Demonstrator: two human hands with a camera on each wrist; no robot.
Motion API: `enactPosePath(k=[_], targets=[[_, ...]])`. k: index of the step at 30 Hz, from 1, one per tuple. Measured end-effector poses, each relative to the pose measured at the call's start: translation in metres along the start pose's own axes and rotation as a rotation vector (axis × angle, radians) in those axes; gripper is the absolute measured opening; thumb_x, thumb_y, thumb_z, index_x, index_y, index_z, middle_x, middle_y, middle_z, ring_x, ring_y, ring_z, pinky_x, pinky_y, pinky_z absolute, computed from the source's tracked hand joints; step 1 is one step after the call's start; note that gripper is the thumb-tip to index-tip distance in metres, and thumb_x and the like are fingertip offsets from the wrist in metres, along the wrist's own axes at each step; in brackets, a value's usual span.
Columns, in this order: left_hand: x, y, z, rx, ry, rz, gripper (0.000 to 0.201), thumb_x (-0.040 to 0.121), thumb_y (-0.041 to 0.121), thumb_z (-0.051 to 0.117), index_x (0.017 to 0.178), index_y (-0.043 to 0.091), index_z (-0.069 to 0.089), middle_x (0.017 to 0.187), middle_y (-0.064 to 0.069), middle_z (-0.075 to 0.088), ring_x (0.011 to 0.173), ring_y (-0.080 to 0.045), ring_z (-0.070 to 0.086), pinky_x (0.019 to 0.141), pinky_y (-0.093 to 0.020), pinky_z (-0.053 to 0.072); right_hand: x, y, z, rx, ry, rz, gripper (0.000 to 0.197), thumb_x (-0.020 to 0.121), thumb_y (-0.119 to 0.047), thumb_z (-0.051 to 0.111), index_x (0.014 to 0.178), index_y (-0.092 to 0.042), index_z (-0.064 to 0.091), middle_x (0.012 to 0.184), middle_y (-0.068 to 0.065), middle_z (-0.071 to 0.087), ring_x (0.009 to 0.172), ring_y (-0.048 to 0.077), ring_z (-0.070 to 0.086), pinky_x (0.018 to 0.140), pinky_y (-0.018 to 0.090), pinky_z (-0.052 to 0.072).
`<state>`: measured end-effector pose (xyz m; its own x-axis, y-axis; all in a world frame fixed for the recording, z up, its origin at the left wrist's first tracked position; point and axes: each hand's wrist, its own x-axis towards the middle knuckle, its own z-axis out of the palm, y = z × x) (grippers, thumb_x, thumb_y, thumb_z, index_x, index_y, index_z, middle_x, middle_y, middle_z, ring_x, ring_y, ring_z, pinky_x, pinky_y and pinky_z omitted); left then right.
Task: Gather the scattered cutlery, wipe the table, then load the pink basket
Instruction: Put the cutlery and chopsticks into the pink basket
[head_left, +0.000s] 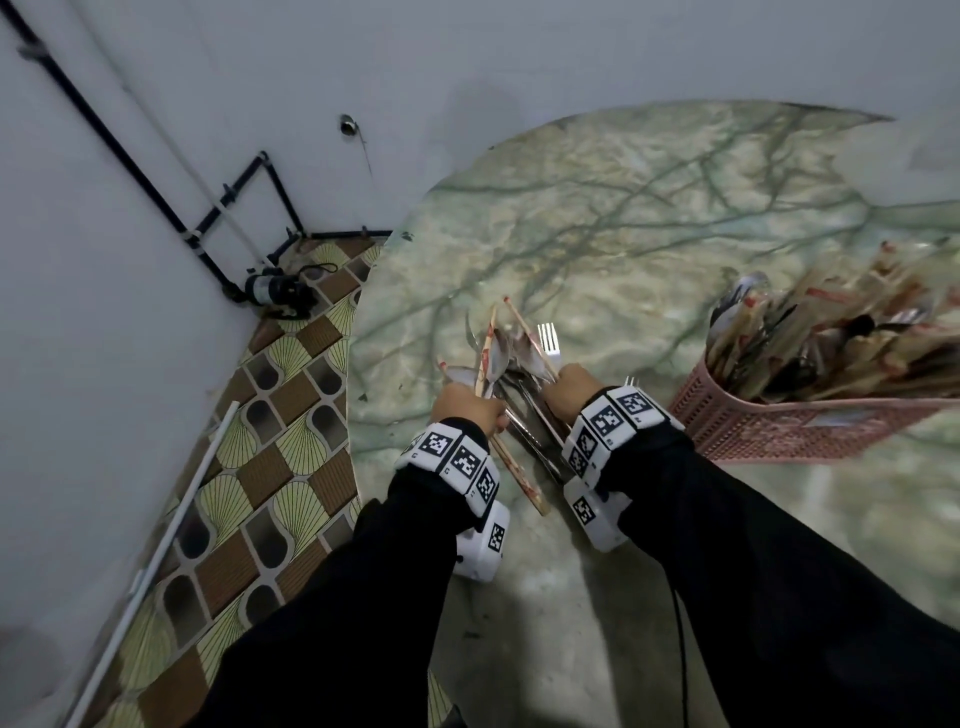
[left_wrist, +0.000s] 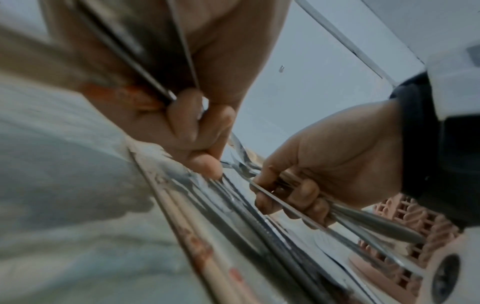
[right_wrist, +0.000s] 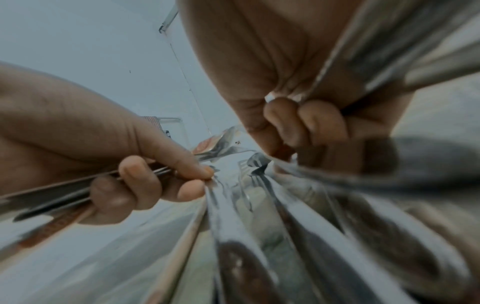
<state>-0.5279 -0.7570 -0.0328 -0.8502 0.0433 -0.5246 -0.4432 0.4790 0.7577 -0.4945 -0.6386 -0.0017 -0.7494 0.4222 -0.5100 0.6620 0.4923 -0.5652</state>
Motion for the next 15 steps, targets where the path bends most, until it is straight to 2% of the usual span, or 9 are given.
enactPosePath(k=[1, 4, 5, 7, 8, 9, 12, 14, 15], targets=[[-0.001, 0.001, 0.000, -0.003, -0.003, 0.006, 0.012, 0.084, 0.013, 0.064, 0.085, 0.001, 0.061, 0.068, -0.009, 0.066, 0.036, -0.012, 0.045, 0.042, -0.022, 0.035, -0.001, 0.001, -0.002, 0.013, -0.003, -0.012, 0.027, 0.090, -0.008, 0.047, 0.113, 0.003, 0.054, 0.108, 0.020, 0.061, 0.100, 0.034, 0.060, 0.085, 0.037, 0.048], [-0.005, 0.003, -0.001, -0.005, -0.021, 0.007, 0.020, 0.084, 0.012, 0.062, 0.096, -0.004, 0.061, 0.070, -0.010, 0.063, 0.040, -0.013, 0.045, 0.039, -0.021, 0.035, -0.006, 0.003, -0.007, 0.101, -0.021, -0.039, 0.015, 0.089, -0.006, 0.052, 0.103, -0.003, 0.057, 0.075, 0.008, 0.055, 0.075, 0.024, 0.055, 0.065, 0.029, 0.043], [-0.007, 0.003, -0.001, -0.013, -0.033, -0.002, 0.021, 0.085, 0.012, 0.062, 0.098, -0.005, 0.061, 0.067, -0.009, 0.060, 0.039, -0.011, 0.045, 0.036, -0.020, 0.033, -0.008, 0.004, -0.008, 0.127, -0.022, -0.042, 0.012, 0.089, -0.010, 0.056, 0.099, -0.004, 0.058, 0.071, 0.005, 0.054, 0.069, 0.021, 0.054, 0.062, 0.027, 0.043], [-0.010, 0.003, -0.001, -0.008, -0.058, -0.021, 0.021, 0.087, 0.012, 0.061, 0.099, -0.005, 0.061, 0.060, -0.005, 0.054, 0.031, -0.008, 0.043, 0.030, -0.016, 0.030, -0.010, 0.007, -0.007, 0.164, -0.015, -0.026, 0.022, 0.085, -0.017, 0.066, 0.098, -0.001, 0.061, 0.079, 0.009, 0.059, 0.073, 0.022, 0.057, 0.068, 0.031, 0.048], [-0.011, 0.002, -0.001, -0.004, -0.069, -0.026, 0.021, 0.088, 0.012, 0.060, 0.100, -0.006, 0.061, 0.056, -0.004, 0.051, 0.026, -0.005, 0.041, 0.028, -0.014, 0.028, -0.011, 0.008, -0.006, 0.179, -0.006, -0.020, 0.024, 0.082, -0.017, 0.069, 0.098, -0.001, 0.062, 0.084, 0.011, 0.061, 0.076, 0.023, 0.058, 0.073, 0.033, 0.050], [-0.011, 0.002, -0.001, -0.001, -0.078, -0.028, 0.021, 0.088, 0.012, 0.060, 0.100, -0.006, 0.061, 0.055, -0.004, 0.050, 0.022, -0.003, 0.039, 0.027, -0.013, 0.027, -0.012, 0.009, -0.005, 0.186, 0.004, -0.019, 0.024, 0.081, -0.015, 0.071, 0.097, -0.001, 0.061, 0.086, 0.012, 0.061, 0.077, 0.023, 0.058, 0.072, 0.033, 0.050], [-0.015, 0.001, -0.003, 0.005, -0.099, -0.029, 0.018, 0.088, 0.013, 0.061, 0.097, -0.003, 0.060, 0.053, -0.003, 0.048, 0.020, -0.002, 0.036, 0.027, -0.012, 0.026, -0.016, 0.012, -0.005, 0.198, 0.011, -0.007, 0.028, 0.078, -0.010, 0.073, 0.101, 0.002, 0.061, 0.074, 0.006, 0.058, 0.063, 0.016, 0.054, 0.052, 0.022, 0.043], [-0.017, -0.001, -0.005, -0.003, -0.111, -0.028, 0.018, 0.089, 0.013, 0.060, 0.098, -0.002, 0.059, 0.053, -0.003, 0.048, 0.020, -0.002, 0.035, 0.027, -0.012, 0.025, -0.018, 0.013, -0.006, 0.208, 0.012, 0.009, 0.031, 0.077, -0.010, 0.074, 0.102, 0.003, 0.060, 0.070, 0.004, 0.055, 0.059, 0.014, 0.052, 0.049, 0.021, 0.039], [-0.017, -0.001, -0.006, -0.011, -0.113, -0.028, 0.018, 0.089, 0.012, 0.060, 0.099, -0.003, 0.059, 0.053, -0.003, 0.047, 0.020, -0.003, 0.035, 0.027, -0.012, 0.025, -0.019, 0.013, -0.005, 0.210, 0.015, 0.015, 0.033, 0.077, -0.010, 0.074, 0.103, 0.003, 0.060, 0.074, 0.006, 0.058, 0.062, 0.016, 0.054, 0.051, 0.022, 0.041]])
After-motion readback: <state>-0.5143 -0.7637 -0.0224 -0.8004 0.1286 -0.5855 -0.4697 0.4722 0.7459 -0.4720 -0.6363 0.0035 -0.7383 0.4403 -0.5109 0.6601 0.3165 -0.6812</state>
